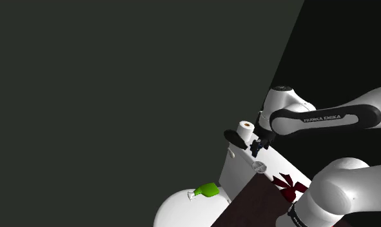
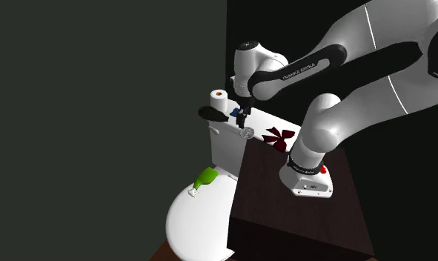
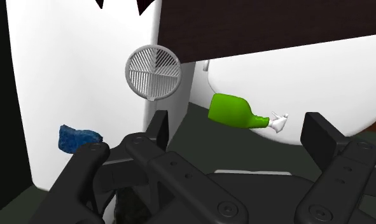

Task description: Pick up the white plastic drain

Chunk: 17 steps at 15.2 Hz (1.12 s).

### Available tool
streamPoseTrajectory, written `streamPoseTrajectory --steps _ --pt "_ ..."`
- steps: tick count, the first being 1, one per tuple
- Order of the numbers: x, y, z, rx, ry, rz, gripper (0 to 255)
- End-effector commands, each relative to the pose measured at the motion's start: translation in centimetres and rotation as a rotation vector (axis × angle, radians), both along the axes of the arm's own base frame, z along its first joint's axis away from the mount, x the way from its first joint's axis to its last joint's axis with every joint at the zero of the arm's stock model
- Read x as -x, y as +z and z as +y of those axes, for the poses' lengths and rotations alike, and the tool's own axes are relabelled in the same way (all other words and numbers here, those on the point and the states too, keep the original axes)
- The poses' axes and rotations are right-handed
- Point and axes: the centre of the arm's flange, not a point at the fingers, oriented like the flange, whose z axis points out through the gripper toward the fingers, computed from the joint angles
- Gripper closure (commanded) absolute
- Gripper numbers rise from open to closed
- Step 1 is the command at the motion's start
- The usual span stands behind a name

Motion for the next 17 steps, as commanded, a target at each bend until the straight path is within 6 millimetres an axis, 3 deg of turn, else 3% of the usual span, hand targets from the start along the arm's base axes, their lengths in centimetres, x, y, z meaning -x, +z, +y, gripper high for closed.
streamPoseTrajectory --steps 1,6,8,9,12,17 --pt "0.4 -2.0 -1.2 0.021 -0.024 -0.002 0" --pt "1.5 -7.3 -4.4 0.072 -0.084 0.001 0" --pt "1.7 -6.8 -4.5 0.075 -0.085 -0.001 0" --pt "2.2 -10.4 -6.4 0.103 -0.121 0.002 0" --pt "3.1 -13.2 -8.4 0.133 -0.155 0.003 0" --pt "3.1 -15.9 -8.4 0.133 -0.155 0.003 0"
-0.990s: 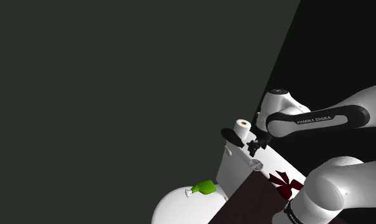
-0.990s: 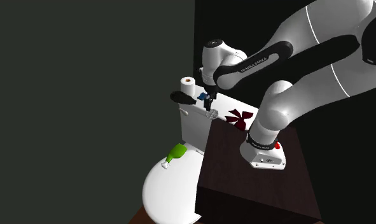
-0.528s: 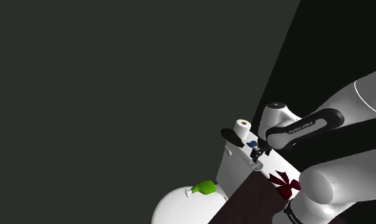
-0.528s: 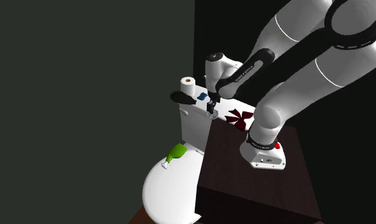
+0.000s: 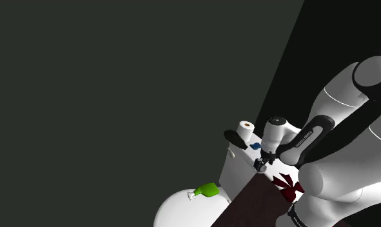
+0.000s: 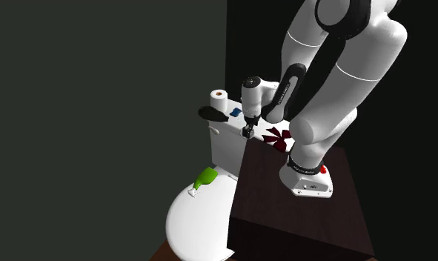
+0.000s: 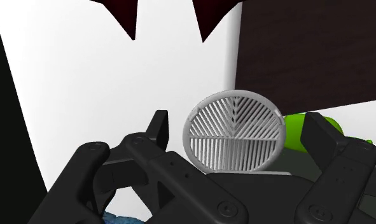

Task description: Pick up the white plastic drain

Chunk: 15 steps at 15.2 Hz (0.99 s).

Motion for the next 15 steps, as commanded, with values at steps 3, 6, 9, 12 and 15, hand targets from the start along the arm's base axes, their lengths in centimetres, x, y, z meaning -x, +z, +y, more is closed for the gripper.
streamPoseTrajectory --steps 3,6,9,12,15 --pt "0.07 -1.94 0.01 -0.001 0.001 -0.001 0" --pt "-0.02 -1.98 0.02 -0.001 0.001 -0.001 255" --pt "-0.03 -1.97 0.02 -0.001 0.001 -0.001 255" --pt "-0.02 -1.99 0.02 -0.001 0.001 -0.001 255" --pt "0.07 -1.41 0.01 -0.001 0.001 -0.001 255"
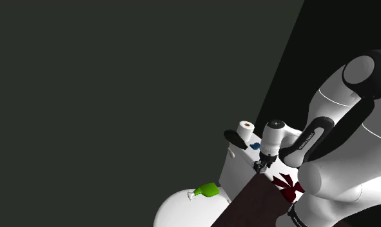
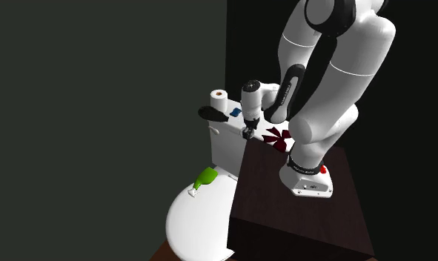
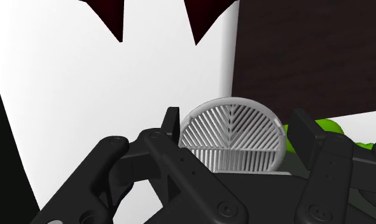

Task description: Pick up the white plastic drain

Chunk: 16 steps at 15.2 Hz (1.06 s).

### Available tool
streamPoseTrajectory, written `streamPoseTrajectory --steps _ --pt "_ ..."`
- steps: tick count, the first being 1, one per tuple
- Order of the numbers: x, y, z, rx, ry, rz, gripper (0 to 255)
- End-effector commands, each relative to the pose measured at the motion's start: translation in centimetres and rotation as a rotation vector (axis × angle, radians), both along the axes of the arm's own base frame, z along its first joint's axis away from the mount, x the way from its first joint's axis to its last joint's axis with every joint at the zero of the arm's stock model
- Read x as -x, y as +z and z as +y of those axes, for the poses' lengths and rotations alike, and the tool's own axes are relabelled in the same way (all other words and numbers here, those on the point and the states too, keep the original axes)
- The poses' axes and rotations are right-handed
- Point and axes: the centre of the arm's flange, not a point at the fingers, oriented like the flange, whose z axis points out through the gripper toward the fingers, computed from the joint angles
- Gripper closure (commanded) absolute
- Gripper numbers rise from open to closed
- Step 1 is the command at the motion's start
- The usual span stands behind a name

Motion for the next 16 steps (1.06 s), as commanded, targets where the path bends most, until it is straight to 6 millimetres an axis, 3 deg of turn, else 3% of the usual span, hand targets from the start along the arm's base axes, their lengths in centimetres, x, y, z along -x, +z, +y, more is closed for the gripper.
streamPoseTrajectory --steps 1,14,16 --pt "0.0 0.8 0.0 -0.001 -0.001 0.001 255" --pt "0.0 7.7 0.0 -0.001 -0.001 0.001 255" --pt "0.0 7.7 0.0 -0.001 -0.001 0.001 255"
